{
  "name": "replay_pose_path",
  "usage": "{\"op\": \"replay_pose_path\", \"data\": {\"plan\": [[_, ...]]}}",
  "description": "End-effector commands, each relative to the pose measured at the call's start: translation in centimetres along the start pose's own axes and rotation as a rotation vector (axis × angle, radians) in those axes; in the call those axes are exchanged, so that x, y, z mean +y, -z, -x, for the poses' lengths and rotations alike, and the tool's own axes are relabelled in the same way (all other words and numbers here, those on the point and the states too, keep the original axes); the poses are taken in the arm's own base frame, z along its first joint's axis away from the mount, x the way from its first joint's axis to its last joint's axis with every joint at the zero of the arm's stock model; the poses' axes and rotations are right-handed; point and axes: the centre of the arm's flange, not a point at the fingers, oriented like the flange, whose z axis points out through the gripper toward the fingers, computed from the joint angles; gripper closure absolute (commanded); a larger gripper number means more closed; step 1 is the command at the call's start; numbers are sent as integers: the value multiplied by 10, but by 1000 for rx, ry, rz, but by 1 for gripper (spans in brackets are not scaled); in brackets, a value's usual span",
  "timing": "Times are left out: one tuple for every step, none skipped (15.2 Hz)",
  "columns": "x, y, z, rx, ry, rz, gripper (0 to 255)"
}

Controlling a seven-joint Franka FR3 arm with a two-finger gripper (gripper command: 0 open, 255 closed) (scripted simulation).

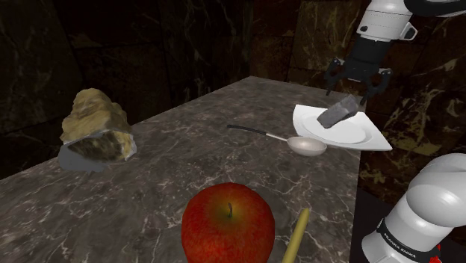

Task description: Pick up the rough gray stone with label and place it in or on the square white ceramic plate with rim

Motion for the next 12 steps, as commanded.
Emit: {"op": "replay_pose_path", "data": {"plan": [[1,13,1,0,0,0,0],[1,26,1,0,0,0,0],[1,39,1,0,0,0,0],[1,50,1,0,0,0,0],[1,50,1,0,0,0,0],[1,50,1,0,0,0,0],[1,50,1,0,0,0,0],[1,50,1,0,0,0,0],[1,50,1,0,0,0,0],[1,50,1,0,0,0,0],[1,50,1,0,0,0,0],[1,50,1,0,0,0,0]]}}
